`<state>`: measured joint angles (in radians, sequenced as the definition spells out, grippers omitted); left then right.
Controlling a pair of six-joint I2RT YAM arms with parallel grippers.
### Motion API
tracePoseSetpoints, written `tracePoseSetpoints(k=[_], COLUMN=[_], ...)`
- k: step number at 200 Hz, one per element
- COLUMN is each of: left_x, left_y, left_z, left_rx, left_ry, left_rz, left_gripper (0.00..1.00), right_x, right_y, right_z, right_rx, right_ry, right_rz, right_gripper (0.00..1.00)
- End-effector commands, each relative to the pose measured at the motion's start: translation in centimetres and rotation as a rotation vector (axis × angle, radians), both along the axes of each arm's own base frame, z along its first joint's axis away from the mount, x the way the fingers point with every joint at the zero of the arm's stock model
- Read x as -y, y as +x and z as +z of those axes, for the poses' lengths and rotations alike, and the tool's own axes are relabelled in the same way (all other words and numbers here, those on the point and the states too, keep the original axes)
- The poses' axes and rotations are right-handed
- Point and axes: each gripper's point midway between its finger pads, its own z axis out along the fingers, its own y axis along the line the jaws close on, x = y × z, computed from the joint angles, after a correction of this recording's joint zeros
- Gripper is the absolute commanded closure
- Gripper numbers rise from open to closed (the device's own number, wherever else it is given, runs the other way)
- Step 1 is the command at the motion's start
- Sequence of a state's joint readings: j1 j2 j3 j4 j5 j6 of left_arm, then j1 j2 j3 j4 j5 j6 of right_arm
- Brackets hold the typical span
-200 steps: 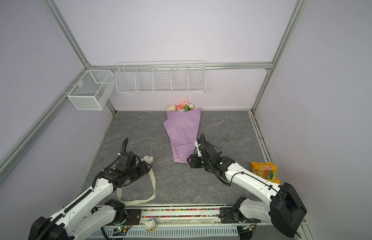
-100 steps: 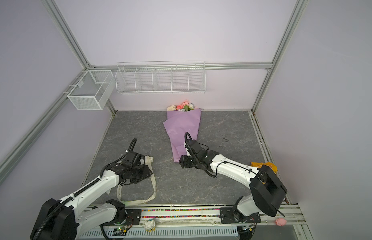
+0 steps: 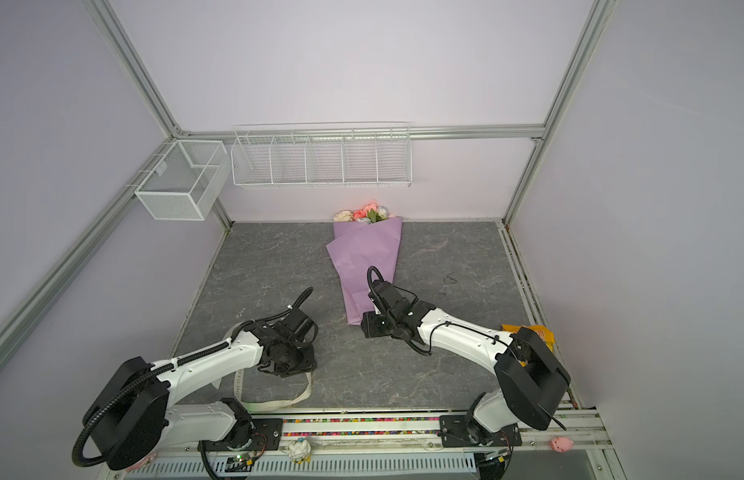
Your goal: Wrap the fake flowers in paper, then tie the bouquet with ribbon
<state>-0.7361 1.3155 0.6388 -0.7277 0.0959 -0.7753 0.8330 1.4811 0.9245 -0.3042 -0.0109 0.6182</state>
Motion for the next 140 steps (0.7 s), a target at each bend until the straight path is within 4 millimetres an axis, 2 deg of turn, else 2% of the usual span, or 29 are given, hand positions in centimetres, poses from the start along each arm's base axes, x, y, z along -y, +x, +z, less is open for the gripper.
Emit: tracePoseSetpoints(k=[1, 21, 38, 42, 45, 55, 67, 88, 109, 117, 128, 140], left_x=[-0.5, -1.0, -0.7, -0.5, -0.3, 0.4, 1.5, 3.5, 5.2, 5.7, 6.2, 7.0], left_y=[-0.3, -0.7, -0.3, -0.1, 0.1, 0.9, 1.9, 3.7, 4.6, 4.6, 4.3, 3.8], left_z=[-0.7, -1.7, -1.3, -1.0, -0.7, 0.7, 3.0, 8.5, 14.7, 16.9, 19.7, 22.2], left_rx=[-0.029, -0.063, -0.049, -0.038, -0.026, 0.021, 0.097, 0.257, 0.440, 0.496, 0.561, 0.612], left_ry=[0.090, 0.144, 0.139, 0.134, 0.126, 0.089, 0.021, -0.126, -0.282, -0.336, -0.398, -0.468], left_rz=[-0.024, -0.047, -0.067, -0.073, -0.076, -0.083, -0.096, -0.127, -0.193, -0.230, -0.284, -0.343], left_gripper=[0.54, 0.71, 0.85, 0.89, 0.92, 0.98, 1.00, 1.00, 1.00, 1.00, 1.00, 1.00], right_x=[1.2, 2.2, 3.1, 3.2, 3.9, 4.7, 5.5, 6.9, 10.8, 11.7, 11.9, 12.0], right_y=[-0.3, -0.2, 0.0, 0.1, -0.3, -0.2, -0.2, -0.1, -0.1, 0.0, 0.0, -0.1], right_z=[-0.2, -0.3, 0.1, 0.5, -0.3, 0.0, 0.8, 2.8, 5.0, 6.1, 7.8, 9.5], right_rx=[0.005, 0.009, 0.027, 0.035, 0.024, 0.035, 0.059, 0.128, 0.226, 0.283, 0.362, 0.422], right_ry=[-0.032, -0.059, -0.069, -0.062, -0.078, -0.070, -0.047, 0.020, 0.049, 0.081, 0.129, 0.161], right_rz=[-0.041, -0.078, -0.129, -0.142, -0.153, -0.191, -0.230, -0.291, -0.463, -0.498, -0.469, -0.442], right_gripper=[0.46, 0.46, 0.47, 0.49, 0.52, 0.60, 0.65, 0.68, 0.75, 0.75, 0.72, 0.63])
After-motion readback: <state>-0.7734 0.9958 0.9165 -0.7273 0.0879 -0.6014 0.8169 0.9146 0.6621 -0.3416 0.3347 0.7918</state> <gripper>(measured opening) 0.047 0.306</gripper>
